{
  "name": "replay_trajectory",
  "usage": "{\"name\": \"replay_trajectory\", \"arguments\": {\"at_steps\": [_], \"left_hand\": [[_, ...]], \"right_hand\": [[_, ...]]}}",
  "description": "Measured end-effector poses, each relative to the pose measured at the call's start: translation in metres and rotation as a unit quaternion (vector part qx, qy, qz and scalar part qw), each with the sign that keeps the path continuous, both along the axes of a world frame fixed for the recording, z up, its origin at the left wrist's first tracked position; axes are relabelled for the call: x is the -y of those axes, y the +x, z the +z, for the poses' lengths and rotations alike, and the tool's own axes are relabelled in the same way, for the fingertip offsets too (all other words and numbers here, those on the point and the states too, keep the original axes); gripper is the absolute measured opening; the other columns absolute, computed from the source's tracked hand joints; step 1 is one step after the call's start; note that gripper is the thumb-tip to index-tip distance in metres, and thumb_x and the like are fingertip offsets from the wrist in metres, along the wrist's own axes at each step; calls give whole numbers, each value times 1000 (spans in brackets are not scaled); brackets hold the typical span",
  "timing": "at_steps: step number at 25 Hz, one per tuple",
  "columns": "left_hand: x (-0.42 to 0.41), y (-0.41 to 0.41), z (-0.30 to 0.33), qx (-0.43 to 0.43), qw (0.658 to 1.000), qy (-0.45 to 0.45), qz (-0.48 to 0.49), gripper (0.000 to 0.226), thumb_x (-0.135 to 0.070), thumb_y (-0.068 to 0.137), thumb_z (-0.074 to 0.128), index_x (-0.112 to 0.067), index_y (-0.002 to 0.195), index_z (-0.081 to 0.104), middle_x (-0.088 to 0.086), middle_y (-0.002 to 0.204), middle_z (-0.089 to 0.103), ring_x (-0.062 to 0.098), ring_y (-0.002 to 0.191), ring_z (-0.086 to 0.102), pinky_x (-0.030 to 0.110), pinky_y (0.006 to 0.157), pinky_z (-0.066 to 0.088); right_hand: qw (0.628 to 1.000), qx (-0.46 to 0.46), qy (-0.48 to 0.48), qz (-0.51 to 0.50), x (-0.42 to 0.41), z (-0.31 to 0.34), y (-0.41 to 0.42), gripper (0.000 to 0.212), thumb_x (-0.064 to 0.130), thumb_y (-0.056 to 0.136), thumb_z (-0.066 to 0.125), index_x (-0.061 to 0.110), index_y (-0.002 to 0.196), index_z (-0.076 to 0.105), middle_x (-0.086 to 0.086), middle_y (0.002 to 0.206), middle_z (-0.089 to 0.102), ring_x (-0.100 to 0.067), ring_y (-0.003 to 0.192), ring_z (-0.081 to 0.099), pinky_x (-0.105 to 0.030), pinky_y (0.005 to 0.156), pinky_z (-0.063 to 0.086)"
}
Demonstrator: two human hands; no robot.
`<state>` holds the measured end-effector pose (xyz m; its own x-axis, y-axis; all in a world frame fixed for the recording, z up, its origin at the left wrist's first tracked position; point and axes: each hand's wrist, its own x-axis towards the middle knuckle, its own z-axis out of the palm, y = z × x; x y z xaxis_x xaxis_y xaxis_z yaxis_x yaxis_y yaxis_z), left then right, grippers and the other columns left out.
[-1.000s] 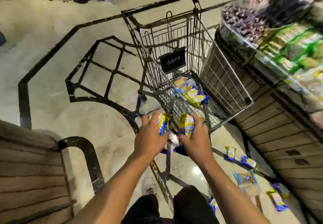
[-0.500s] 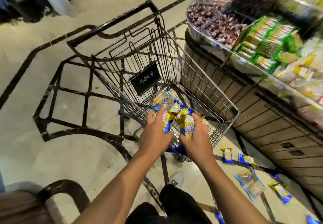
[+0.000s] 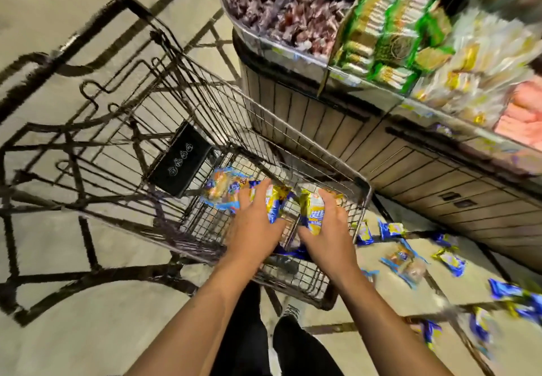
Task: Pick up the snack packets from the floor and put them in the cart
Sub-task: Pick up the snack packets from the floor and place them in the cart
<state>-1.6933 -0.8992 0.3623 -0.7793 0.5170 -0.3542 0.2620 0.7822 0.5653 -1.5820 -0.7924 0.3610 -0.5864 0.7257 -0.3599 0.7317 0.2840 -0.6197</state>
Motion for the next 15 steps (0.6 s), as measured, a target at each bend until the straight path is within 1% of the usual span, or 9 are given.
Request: {"name": "replay_trajectory", "arguments": {"at_steps": [3,6,8,10,11,12,13,15], "left_hand": [[-23,-26,-26,18,998,-5,-55,83,-34,82,67,-40,148,18,1,144,29,32,108,60,46,84,53],[-47,-46,-53,28,993,-5,-115,81,-32,84,68,-40,147,18,0,135,31,26,103,60,42,79,53],[-63,-56,-77,33,989,-11,-144,82,-30,83,69,-40,146,18,1,134,29,27,100,61,42,79,53],[-75,-60,-102,34,988,-23,-146,84,-29,80,70,-38,146,19,2,137,29,28,108,58,43,85,52],[-81,-62,-119,35,989,-24,-141,85,-28,79,71,-38,146,20,2,138,30,28,113,55,43,90,50],[-87,-63,-138,32,991,-15,-133,86,-27,78,72,-37,146,21,3,139,31,27,119,50,42,94,47],[-92,-62,-156,24,991,-5,-128,88,-26,77,73,-35,148,22,4,140,32,26,123,45,42,97,44],[-101,-59,-192,15,991,-8,-129,90,-27,76,74,-32,150,22,5,142,32,25,129,36,41,104,39]], "right_hand": [[999,23,-14,-40,-13,-21,-17,85,32,79,72,47,144,19,-2,126,38,-26,94,59,-40,78,52],[997,33,-12,-69,-25,-44,-35,86,27,80,72,42,147,20,-4,132,37,-26,101,57,-37,79,49],[994,43,-24,-100,-36,-69,-43,85,24,81,71,40,147,21,-5,133,38,-25,101,58,-35,79,49],[991,44,-33,-126,-43,-97,-45,85,25,80,71,41,147,21,-4,132,38,-23,98,58,-34,78,50],[989,42,-36,-137,-46,-115,-45,86,25,81,72,42,148,21,-3,132,37,-21,95,57,-30,74,49],[987,48,-43,-148,-49,-134,-45,87,25,81,72,41,149,21,-2,133,36,-17,93,55,-22,69,44],[984,63,-52,-157,-52,-152,-44,87,23,82,72,40,150,20,-1,135,35,-15,92,53,-18,66,38],[979,95,-70,-167,-59,-183,-44,88,23,84,71,38,152,17,-3,136,35,-12,91,43,-22,69,32]]}}
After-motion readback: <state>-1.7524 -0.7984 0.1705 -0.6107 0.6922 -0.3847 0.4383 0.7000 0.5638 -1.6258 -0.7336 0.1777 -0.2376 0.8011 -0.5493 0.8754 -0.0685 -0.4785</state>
